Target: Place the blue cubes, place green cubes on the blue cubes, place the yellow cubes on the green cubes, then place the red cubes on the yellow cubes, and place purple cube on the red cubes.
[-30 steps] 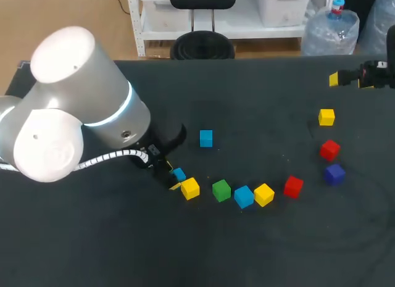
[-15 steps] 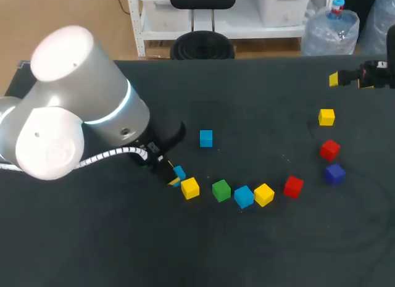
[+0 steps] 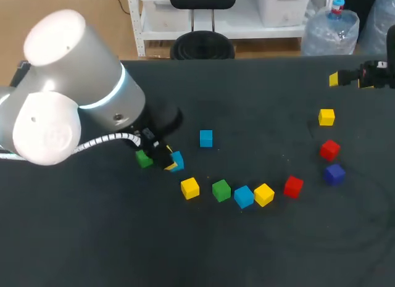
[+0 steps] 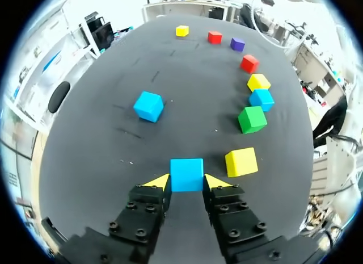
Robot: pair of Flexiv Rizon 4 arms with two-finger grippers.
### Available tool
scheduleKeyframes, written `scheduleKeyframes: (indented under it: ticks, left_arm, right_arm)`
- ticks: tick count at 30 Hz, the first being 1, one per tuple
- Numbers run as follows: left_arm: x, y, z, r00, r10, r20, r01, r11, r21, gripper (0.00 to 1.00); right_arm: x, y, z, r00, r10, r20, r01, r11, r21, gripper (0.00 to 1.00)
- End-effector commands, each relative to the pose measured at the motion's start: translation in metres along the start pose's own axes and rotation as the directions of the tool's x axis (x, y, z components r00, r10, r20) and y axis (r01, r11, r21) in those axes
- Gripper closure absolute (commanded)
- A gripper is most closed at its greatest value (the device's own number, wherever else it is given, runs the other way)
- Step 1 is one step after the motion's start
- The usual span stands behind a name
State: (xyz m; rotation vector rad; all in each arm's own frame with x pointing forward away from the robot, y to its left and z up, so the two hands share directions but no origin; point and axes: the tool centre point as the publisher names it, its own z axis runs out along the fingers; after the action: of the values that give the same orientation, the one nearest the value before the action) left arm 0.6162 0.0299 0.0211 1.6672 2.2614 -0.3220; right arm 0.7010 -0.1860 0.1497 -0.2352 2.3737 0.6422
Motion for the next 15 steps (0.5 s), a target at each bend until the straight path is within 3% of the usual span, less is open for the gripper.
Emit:
scheduleKeyframes:
  ticks: [1,15]
  left_arm:
    - [-0.003,0.01,-0.005,0.999,0.047,-0.002,-0.047,0.998,0.031,1.0]
    - [-0.006,0.028,-0.01,0.968,0.251,-0.019,-0.248,0.964,0.1,1.0]
  right_arm:
    - [0.0,0.001,0.0,1.0,0.001,0.001,-0.001,1.0,0.005,0.0]
    - [0.0,0.001,0.0,1.0,0.001,0.001,-0.001,1.0,0.005,0.0]
